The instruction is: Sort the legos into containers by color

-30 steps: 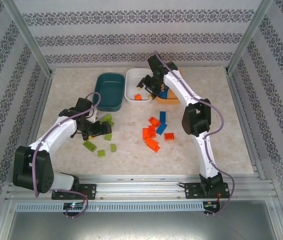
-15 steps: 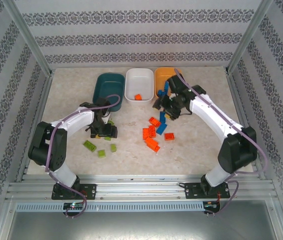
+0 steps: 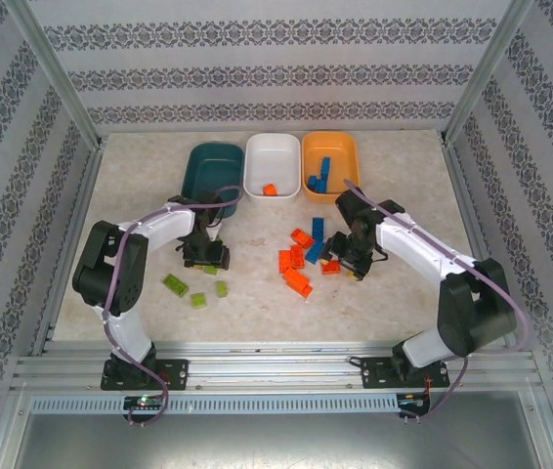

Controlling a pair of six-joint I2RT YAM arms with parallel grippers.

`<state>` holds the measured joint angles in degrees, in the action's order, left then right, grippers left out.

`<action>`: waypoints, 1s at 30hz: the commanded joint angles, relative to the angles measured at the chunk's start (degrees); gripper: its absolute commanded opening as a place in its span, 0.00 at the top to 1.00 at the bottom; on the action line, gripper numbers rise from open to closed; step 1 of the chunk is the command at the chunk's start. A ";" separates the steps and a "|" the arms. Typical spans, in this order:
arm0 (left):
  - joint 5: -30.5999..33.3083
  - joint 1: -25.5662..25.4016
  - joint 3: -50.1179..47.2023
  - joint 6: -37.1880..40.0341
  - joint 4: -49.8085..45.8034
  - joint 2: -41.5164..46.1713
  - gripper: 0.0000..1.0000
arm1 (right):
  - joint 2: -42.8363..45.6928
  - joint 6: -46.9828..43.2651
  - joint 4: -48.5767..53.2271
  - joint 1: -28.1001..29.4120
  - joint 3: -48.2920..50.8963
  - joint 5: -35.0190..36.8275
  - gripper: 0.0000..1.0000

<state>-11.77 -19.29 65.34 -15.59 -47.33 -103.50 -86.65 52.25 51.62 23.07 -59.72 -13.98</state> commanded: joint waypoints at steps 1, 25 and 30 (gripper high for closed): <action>0.11 -0.80 0.53 1.27 -0.56 -0.58 0.43 | -2.78 3.66 1.70 -0.37 -0.37 0.63 0.32; 2.69 -0.10 3.22 1.44 -5.39 9.06 0.70 | -5.47 44.96 -9.93 -0.49 1.75 4.76 0.31; 3.80 0.96 7.27 1.40 -7.87 11.83 0.70 | -9.29 45.80 -12.09 -0.45 0.83 4.14 0.31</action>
<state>-9.78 -19.11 70.39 -14.76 -51.07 -93.51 -94.50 96.14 40.62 22.98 -57.69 -9.21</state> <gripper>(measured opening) 0.313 0.695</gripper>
